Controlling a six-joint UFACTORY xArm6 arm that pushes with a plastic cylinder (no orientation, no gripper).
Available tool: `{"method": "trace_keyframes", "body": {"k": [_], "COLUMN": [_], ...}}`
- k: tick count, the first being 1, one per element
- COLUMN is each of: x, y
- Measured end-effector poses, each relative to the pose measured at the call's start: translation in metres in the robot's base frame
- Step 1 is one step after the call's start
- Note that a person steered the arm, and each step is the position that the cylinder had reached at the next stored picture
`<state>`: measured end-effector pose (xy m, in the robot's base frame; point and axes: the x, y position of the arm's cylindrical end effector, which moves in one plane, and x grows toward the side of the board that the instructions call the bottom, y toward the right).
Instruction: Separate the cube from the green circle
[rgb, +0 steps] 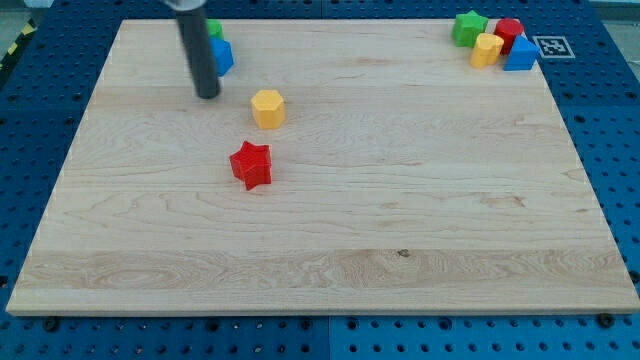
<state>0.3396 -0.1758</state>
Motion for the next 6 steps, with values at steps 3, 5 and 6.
{"method": "trace_keyframes", "body": {"k": [3,5,6], "x": [-0.062,-0.062,-0.062], "y": [-0.001,0.053,0.095]}}
